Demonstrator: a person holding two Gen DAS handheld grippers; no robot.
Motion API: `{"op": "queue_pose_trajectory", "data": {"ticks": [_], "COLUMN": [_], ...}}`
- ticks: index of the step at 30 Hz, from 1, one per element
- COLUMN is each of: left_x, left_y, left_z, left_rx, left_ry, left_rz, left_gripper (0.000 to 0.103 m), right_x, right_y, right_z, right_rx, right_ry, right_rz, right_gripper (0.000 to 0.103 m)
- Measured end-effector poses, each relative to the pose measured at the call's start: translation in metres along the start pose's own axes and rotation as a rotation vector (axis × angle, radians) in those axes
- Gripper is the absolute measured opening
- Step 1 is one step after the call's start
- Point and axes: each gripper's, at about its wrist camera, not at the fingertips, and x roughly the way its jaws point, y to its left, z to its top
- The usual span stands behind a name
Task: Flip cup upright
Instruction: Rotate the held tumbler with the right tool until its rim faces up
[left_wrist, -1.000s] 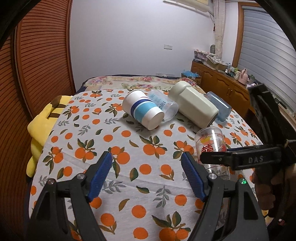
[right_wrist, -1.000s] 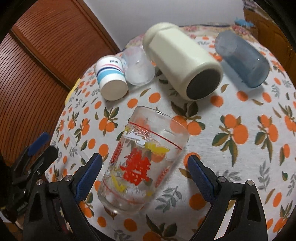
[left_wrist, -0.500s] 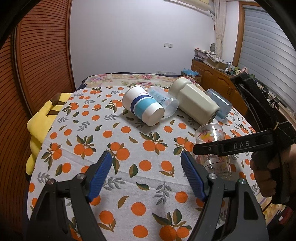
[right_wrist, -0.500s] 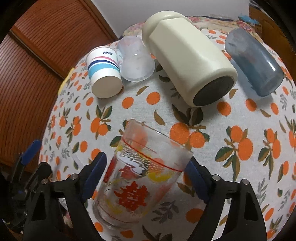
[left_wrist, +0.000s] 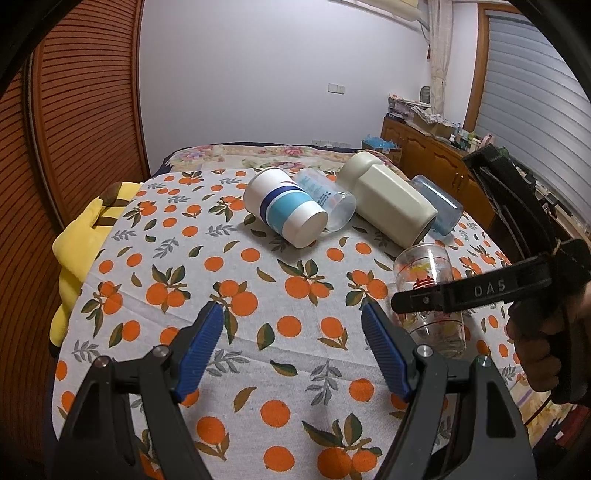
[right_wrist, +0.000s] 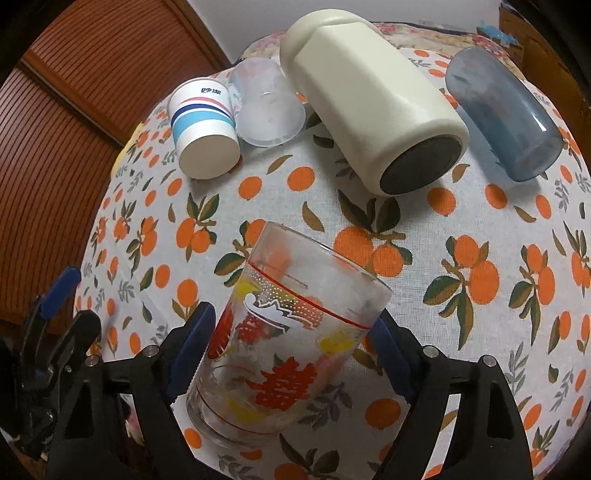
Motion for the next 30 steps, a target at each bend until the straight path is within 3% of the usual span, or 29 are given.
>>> {"op": "queue_pose_trajectory", "data": {"ticks": [7, 18, 21, 27, 30], "left_x": [-0.001, 0.0, 0.001, 0.002, 0.001], "left_y": [0.002, 0.006, 0.005, 0.004, 0.004], "left_z": [0.001, 0.0, 0.0, 0.0, 0.0], "left_rx": [-0.007, -0.013, -0.012, -0.008, -0.01], "left_ry": [-0.004, 0.001, 0.002, 0.004, 0.001], "left_rz": [0.002, 0.01, 0.008, 0.01, 0.011], "left_gripper": [0.078, 0.078, 0.078, 0.078, 0.078], "right_x": [-0.005, -0.024, -0.028, -0.046, -0.048], "right_y": [-0.004, 0.003, 0.003, 0.009, 0.013], "right_z": [0.0, -0.01, -0.011, -0.021, -0.023], "right_rx": [-0.001, -0.188, -0.2, -0.279, -0.312], "right_ry": [-0.015, -0.258, -0.285, -0.438, -0.458], "right_rz": [0.035, -0.062, -0.053, -0.077, -0.094], "right_gripper": [0.075, 0.069, 0.068, 0.066, 0.066]}}
